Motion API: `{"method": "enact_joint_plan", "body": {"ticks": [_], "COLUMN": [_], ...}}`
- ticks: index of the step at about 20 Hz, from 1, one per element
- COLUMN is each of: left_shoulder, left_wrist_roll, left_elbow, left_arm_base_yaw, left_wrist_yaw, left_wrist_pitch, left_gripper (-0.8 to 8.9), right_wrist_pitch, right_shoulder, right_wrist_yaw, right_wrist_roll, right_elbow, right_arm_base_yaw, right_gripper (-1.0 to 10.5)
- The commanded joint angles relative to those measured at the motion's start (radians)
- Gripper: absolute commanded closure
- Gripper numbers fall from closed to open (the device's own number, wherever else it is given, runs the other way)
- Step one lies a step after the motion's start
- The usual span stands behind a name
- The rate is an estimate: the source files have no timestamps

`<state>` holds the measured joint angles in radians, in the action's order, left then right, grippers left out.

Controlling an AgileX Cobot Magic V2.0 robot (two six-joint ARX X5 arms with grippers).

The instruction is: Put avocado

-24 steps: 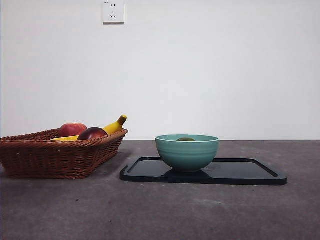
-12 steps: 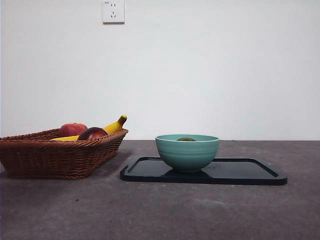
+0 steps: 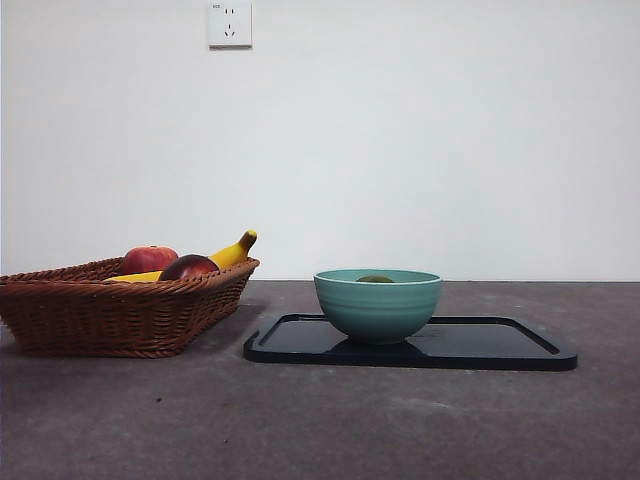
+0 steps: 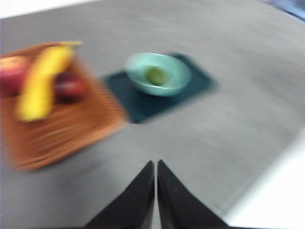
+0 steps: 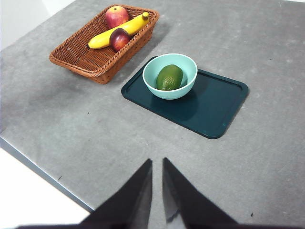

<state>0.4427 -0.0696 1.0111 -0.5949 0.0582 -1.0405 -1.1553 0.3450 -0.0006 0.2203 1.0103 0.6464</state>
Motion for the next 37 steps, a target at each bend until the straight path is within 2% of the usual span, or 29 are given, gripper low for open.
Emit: {"method": "enact_joint_plan", "body": {"ticks": [1, 3, 6, 9, 13, 15, 20, 25, 37], "left_shoulder": [-0.002, -0.009, -0.048, -0.134, -0.29, -0.345, -0.414, -0.44, -0.439], "left_wrist_roll": [0.04, 0.101, 0.157, 0.12, 0.002, -0.043, -0.047, 0.01, 0.008], "left_elbow": [0.006, -0.026, -0.209, -0.487, -0.805, -0.89, -1.001, -0.999, -0.999], "left_arm_base_yaw": [0.185, 0.329, 0.489, 0.575, 0.587, 0.587, 0.587, 0.586, 0.568], "left_wrist_yaw": [-0.002, -0.002, 0.002, 0.003, 0.003, 0.006, 0.005, -0.001, -0.003], "left_wrist_pitch": [0.032, 0.099, 0.385, 0.665, 0.888, 0.906, 0.9, 0.851, 0.854], "left_gripper": [8.06, 8.07, 8.06, 8.06, 8.07, 8.06, 8.07, 8.07, 8.07], "right_wrist_pitch": [0.01, 0.01, 0.01, 0.01, 0.01, 0.01, 0.01, 0.01, 0.01], "right_shoulder": [0.002, 0.002, 0.002, 0.002, 0.002, 0.002, 0.002, 0.002, 0.002], "right_wrist_yaw": [0.001, 0.001, 0.001, 0.001, 0.001, 0.001, 0.001, 0.001, 0.001], "right_wrist_roll": [0.008, 0.008, 0.008, 0.008, 0.008, 0.008, 0.008, 0.008, 0.008], "right_elbow": [0.006, 0.006, 0.006, 0.006, 0.006, 0.006, 0.006, 0.006, 0.006], "right_arm_base_yaw": [0.007, 0.007, 0.007, 0.007, 0.007, 0.007, 0.007, 0.007, 0.007], "right_gripper": [9.2, 9.2, 9.2, 9.2, 9.2, 9.2, 9.2, 9.2, 9.2]}}
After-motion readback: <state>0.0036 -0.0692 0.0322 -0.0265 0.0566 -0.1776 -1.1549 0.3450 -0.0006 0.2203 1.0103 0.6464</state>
